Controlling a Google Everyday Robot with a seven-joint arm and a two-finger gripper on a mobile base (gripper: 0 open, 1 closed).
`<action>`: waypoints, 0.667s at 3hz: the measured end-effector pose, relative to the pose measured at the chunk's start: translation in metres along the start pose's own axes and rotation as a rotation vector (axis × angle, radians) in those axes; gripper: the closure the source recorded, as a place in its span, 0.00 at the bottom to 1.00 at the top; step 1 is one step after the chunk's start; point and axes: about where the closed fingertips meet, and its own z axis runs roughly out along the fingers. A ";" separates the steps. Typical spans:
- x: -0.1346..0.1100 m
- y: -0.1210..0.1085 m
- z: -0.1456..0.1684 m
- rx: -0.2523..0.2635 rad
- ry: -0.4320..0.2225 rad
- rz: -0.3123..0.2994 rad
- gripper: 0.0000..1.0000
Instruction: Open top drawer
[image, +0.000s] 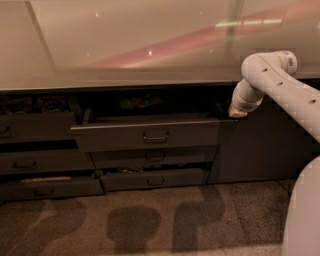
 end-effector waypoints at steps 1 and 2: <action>-0.002 -0.003 0.005 -0.008 0.014 0.004 1.00; -0.032 -0.012 0.011 -0.014 0.041 -0.040 1.00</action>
Offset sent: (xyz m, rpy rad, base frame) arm 0.0461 0.0741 0.0058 -0.1030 0.0218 0.0736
